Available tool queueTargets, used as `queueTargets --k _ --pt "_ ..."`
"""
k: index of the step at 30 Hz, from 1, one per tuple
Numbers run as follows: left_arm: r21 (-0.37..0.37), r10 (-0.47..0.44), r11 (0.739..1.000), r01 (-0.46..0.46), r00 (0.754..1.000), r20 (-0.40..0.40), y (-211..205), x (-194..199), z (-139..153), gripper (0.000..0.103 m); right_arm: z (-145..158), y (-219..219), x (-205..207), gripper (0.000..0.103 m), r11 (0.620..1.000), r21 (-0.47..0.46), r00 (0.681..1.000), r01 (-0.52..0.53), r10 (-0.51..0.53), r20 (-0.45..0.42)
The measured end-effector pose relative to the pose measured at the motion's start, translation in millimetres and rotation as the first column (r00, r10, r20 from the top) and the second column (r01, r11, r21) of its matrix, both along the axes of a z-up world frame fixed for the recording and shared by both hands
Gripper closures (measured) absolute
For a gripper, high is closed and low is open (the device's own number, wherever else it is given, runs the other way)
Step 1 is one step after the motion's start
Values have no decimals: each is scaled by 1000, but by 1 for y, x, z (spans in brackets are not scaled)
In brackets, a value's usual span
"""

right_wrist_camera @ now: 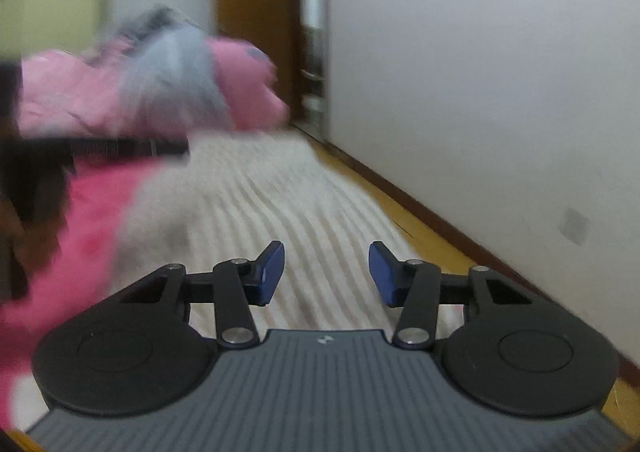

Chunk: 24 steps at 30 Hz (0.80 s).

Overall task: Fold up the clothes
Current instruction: 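Withdraw both grippers from the folded cardigan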

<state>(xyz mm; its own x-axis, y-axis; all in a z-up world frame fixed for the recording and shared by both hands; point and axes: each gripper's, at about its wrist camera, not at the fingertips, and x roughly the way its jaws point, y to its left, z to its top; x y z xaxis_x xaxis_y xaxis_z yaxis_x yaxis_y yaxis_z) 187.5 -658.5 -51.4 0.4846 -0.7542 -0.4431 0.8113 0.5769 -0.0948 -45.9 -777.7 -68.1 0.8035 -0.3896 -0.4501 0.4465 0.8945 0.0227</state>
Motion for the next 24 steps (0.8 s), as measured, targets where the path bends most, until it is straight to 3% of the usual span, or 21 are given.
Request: queueTargets --k 1,4,11,14,19,24 --pt "30 11 1000 -11 1000 -10 -7 8 -8 21 -16 -2 1 60 1000 11 999 24 -24 -22" --pt "78 28 997 -26 999 -33 -23 25 -22 13 -49 -2 -3 60 999 19 998 49 -50 36" --pt "95 30 995 -27 999 -30 -35 23 -18 7 -53 5 -8 59 995 35 994 90 -92 61" --pt "101 58 993 -53 997 -47 -13 14 -1 7 -43 14 -13 58 993 43 992 107 -110 61" --pt "49 114 993 -111 991 -74 45 -11 33 3 -28 46 -41 50 991 38 986 128 -132 104" --pt "101 105 990 -97 992 -74 98 -52 48 3 -35 87 -64 47 986 -12 985 164 -163 60"
